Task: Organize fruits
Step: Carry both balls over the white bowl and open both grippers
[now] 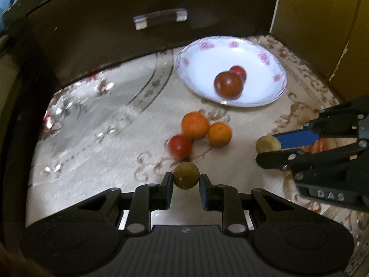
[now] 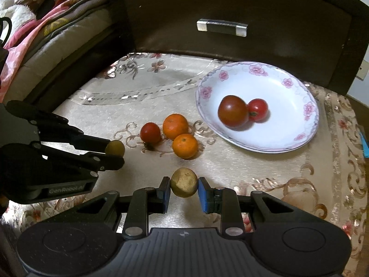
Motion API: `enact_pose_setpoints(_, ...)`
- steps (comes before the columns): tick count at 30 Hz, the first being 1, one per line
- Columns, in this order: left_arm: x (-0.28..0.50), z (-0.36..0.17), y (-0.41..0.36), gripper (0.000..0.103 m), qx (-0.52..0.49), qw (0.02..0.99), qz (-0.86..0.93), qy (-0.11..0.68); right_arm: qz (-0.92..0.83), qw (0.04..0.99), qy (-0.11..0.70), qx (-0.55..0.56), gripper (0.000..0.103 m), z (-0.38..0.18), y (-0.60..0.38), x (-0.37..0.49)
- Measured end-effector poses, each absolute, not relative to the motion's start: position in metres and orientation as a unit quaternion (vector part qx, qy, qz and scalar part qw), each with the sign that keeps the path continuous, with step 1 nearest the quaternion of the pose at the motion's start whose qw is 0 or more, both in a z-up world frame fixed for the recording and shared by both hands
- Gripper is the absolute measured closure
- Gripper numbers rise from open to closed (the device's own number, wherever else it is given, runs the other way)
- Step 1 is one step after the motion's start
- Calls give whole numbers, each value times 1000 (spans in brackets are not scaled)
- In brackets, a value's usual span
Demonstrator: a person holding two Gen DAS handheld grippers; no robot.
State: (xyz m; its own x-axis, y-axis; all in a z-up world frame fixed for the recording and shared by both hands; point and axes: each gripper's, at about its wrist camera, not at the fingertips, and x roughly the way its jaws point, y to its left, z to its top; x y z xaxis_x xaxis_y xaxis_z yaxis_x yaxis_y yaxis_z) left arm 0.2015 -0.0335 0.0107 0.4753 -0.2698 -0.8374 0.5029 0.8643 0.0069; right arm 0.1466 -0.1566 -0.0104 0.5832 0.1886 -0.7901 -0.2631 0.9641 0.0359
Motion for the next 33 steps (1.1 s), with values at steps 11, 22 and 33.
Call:
enact_pose_setpoints(11,208,30,-68,70,137,857,-239,436,118,901,417,-26,83,10,-177,150)
enact_pose_setpoints(22,219,35,-87,70,138,861,-239,426,100,910,403,-11,83,18,-198,159)
enact_pose_setpoints(33,250,43,-103,70,139,873,-231,407,81,918,388,-7,82,23,-211,182)
